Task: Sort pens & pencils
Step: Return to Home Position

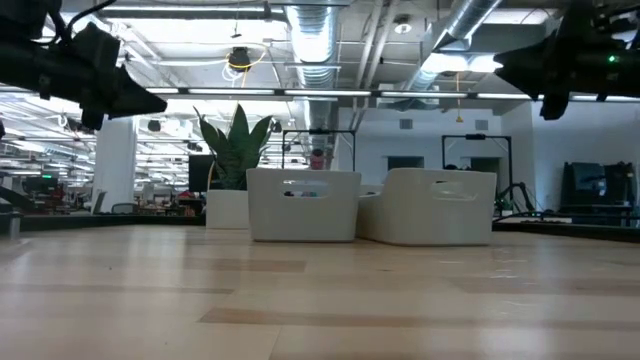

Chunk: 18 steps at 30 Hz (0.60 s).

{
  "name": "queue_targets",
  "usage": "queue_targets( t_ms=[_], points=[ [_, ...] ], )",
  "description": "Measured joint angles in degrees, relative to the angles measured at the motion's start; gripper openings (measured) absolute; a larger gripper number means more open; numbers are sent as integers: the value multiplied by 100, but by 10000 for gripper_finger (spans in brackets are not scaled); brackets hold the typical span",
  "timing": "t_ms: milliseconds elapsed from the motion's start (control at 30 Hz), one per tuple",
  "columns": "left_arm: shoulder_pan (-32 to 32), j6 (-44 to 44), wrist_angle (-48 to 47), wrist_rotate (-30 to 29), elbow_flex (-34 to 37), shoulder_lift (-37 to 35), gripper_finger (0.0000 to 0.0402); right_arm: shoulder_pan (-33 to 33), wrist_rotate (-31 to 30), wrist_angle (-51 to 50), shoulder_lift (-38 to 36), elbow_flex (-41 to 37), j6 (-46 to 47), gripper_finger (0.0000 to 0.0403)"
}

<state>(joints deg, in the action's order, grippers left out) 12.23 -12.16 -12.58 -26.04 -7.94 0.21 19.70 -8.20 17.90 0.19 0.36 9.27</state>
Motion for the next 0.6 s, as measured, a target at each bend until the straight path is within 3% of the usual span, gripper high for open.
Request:
queue_targets(
  t_ms=[367, 600],
  points=[
    [1, -569, -1058, -27, -13, 4, 29, 0, -150, -321, 0, 0, 245, 157],
    [2, -479, -1113, -105, -31, 2, 29, 0, -248, -1209, 0, -2, 669, 152]
  ],
)
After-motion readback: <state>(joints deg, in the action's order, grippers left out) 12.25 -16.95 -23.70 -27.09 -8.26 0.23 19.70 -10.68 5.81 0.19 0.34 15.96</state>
